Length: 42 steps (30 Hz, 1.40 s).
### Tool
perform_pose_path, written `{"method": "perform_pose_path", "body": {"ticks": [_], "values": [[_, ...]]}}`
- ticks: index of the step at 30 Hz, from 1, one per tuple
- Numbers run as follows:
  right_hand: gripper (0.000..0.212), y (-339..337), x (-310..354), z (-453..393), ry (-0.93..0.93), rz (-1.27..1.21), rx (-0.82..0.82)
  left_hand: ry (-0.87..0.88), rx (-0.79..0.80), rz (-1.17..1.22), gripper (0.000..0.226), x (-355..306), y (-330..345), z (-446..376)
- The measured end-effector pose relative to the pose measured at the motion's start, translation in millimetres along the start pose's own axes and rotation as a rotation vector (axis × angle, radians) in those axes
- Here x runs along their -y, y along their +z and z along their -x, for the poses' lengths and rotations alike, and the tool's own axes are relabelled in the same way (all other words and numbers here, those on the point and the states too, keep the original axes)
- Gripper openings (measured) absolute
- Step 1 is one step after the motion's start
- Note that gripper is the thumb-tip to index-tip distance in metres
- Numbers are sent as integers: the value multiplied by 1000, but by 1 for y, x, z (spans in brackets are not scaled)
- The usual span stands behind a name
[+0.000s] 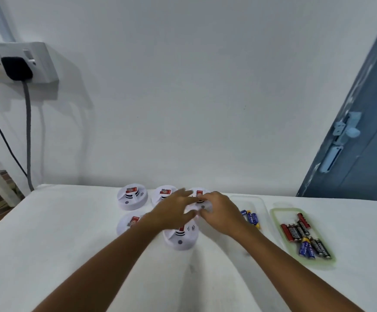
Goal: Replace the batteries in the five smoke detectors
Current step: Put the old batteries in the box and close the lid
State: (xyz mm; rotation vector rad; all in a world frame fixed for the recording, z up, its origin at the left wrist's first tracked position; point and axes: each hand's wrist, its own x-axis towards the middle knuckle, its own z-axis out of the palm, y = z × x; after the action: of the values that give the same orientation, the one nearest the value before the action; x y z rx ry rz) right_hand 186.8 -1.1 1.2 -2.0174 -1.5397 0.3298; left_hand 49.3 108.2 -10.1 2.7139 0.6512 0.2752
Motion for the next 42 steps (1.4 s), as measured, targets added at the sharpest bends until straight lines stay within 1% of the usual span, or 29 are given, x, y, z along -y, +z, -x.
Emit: {"method": "perform_pose_path", "body": {"ticks": [2, 4, 6, 10, 13, 14, 16, 19, 21, 24, 25, 27, 30, 32, 34, 36, 37, 38, 39, 42], "values": [[30, -10, -10, 6, 3, -32, -42, 15, 54, -51, 41, -9, 15, -24], [32, -20, -21, 13, 32, -28, -68, -36, 128, -152, 42, -13, 28, -39], [35, -30, -36, 20, 54, -36, -83, -79, 159, -217, 44, -14, 40, -45], [34, -55, -62, 32, 100, -105, -127, -101, 128, -241, 51, -19, 43, -45], [28, -85, -88, 44, 169, -145, -209, -80, 69, -120, 70, -46, 35, -53], [26, -95, -98, 49, 201, -153, -230, -68, 38, -86, 69, -59, 32, -57], [23, -111, -121, 59, 284, -150, -255, -34, -21, -43, 57, -85, 30, -66], [21, -129, -166, 80, 473, -94, -265, 83, -74, 65, 41, -134, 42, -82], [16, -134, -194, 96, 601, -42, -232, 124, -23, 117, 36, -169, 57, -90], [7, -132, -220, 112, 699, 6, -178, 142, 83, 49, 34, -207, 83, -100], [6, -130, -223, 115, 708, 13, -169, 142, 125, 7, 32, -215, 91, -102], [10, -130, -224, 117, 700, 33, -137, 119, 215, -89, 28, -227, 105, -106], [17, -132, -223, 118, 667, 98, -86, 67, 295, -203, 35, -233, 114, -109], [16, -135, -223, 119, 609, 112, -98, 56, 296, -198, 38, -232, 117, -111], [13, -136, -221, 118, 541, 58, -84, 49, 275, -175, 41, -232, 117, -111], [15, -135, -214, 116, 510, 33, -7, 38, 244, -163, 39, -233, 118, -111], [16, -133, -211, 116, 508, 59, 42, 31, 230, -166, 36, -235, 120, -109], [19, -132, -208, 113, 504, 103, 95, 20, 222, -174, 35, -239, 122, -108], [27, -130, -205, 113, 508, 149, 137, 11, 221, -179, 38, -243, 125, -107], [62, -125, -203, 106, 503, 234, 199, -51, 201, -159, 50, -251, 137, -106]]}}
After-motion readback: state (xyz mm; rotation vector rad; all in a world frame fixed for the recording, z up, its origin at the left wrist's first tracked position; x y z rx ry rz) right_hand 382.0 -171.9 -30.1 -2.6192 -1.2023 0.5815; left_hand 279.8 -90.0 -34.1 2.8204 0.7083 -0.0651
